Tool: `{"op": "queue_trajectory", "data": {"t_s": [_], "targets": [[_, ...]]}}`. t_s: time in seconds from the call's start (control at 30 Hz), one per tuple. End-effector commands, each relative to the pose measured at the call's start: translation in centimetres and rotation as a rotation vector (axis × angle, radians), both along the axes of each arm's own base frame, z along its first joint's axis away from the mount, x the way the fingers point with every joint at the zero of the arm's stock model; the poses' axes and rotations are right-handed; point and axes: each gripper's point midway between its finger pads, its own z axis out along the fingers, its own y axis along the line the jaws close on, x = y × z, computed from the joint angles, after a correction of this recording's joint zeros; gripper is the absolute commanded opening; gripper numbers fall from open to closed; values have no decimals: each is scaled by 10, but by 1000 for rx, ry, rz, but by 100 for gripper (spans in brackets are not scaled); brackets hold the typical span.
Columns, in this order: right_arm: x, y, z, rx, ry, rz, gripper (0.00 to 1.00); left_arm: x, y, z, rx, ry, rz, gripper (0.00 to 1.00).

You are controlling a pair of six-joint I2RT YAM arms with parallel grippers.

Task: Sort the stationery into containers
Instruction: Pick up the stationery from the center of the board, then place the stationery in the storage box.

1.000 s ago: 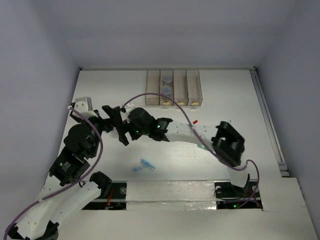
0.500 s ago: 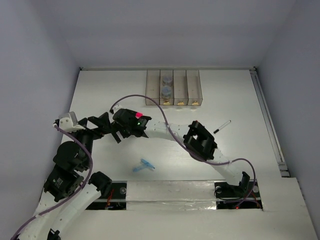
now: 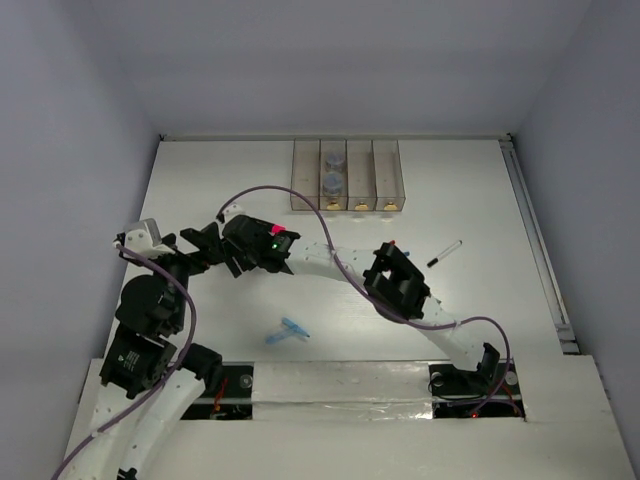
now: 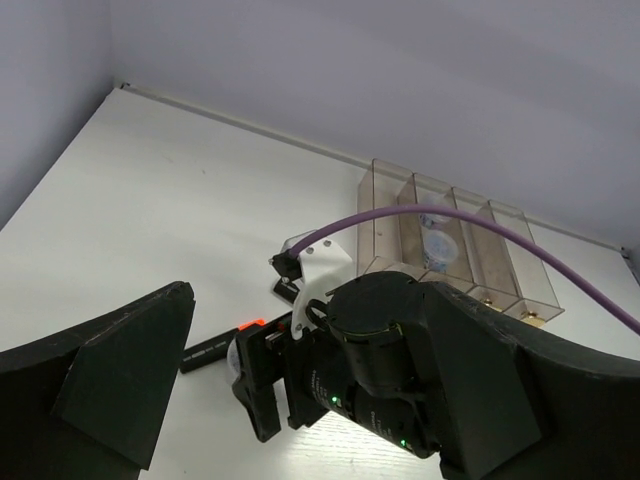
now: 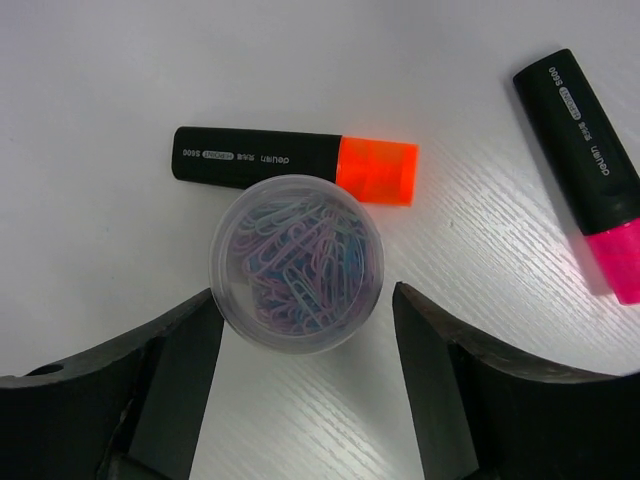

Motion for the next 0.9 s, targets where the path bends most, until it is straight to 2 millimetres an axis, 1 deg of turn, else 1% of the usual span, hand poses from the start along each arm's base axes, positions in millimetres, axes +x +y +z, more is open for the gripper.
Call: {"op": "queue_trajectory", "data": {"t_s": [0.0, 0.03, 0.1, 0.13, 0.17, 0.2, 0.23, 0.3, 0.33, 0.37, 0.4, 0.43, 0.47, 0.5, 0.53, 0.57, 0.6, 0.67, 0.7, 0.73, 0.77, 0.8, 0.83, 0.87], "targets": [[13, 19, 28, 92, -68, -10, 72, 8, -7, 8, 9, -38, -43, 99], [14, 20, 29, 98, -70, -13, 69, 8, -10, 8, 14, -38, -60, 99], [14, 21, 30, 106, -75, -13, 67, 10, -10, 7, 19, -37, -58, 99], [16, 23, 34, 122, -83, -14, 59, 10, -9, 7, 20, -35, -55, 99], [16, 24, 34, 127, -85, -16, 55, 11, -9, 6, 24, -31, -55, 99], [17, 24, 36, 132, -90, -21, 43, 11, -9, 6, 26, -30, -55, 99], [17, 22, 41, 140, -94, -28, 39, 11, -8, 6, 28, -29, -52, 99], [19, 22, 56, 181, -120, -38, 37, 10, -8, 6, 28, -32, -50, 99], [16, 13, 69, 191, -131, -38, 37, 10, -7, 6, 29, -34, -49, 99], [21, 6, 78, 203, -147, -55, 36, 10, -7, 6, 30, -32, -49, 99], [21, 4, 92, 233, -169, -58, 36, 10, -7, 6, 28, -34, -49, 99], [26, -5, 103, 249, -181, -74, 36, 10, -8, 6, 30, -32, -50, 99], [24, -18, 120, 269, -188, -78, 35, 10, -8, 6, 30, -32, -52, 99], [33, -28, 132, 297, -199, -93, 35, 10, -8, 5, 32, -31, -53, 99], [36, -37, 139, 311, -194, -102, 35, 11, -9, 5, 32, -30, -56, 99], [35, -50, 152, 329, -191, -104, 35, 11, -9, 5, 32, -30, -56, 99], [46, -66, 156, 329, -191, -129, 35, 11, -10, 5, 33, -28, -59, 99], [55, -86, 163, 331, -185, -146, 35, 11, -10, 5, 33, -28, -61, 99], [55, -99, 167, 328, -171, -147, 35, 11, -10, 4, 32, -27, -61, 99], [71, -117, 169, 331, -164, -184, 34, 11, -11, 5, 34, -27, -64, 99], [72, -126, 167, 331, -134, -173, 34, 12, -10, 4, 34, -25, -63, 99], [77, -137, 172, 336, -127, -183, 34, 12, -11, 4, 36, -25, -64, 99], [92, -155, 170, 328, -118, -217, 34, 12, -11, 4, 36, -24, -64, 99], [94, -164, 167, 311, -99, -219, 34, 12, -11, 4, 36, -24, -64, 99]]}}
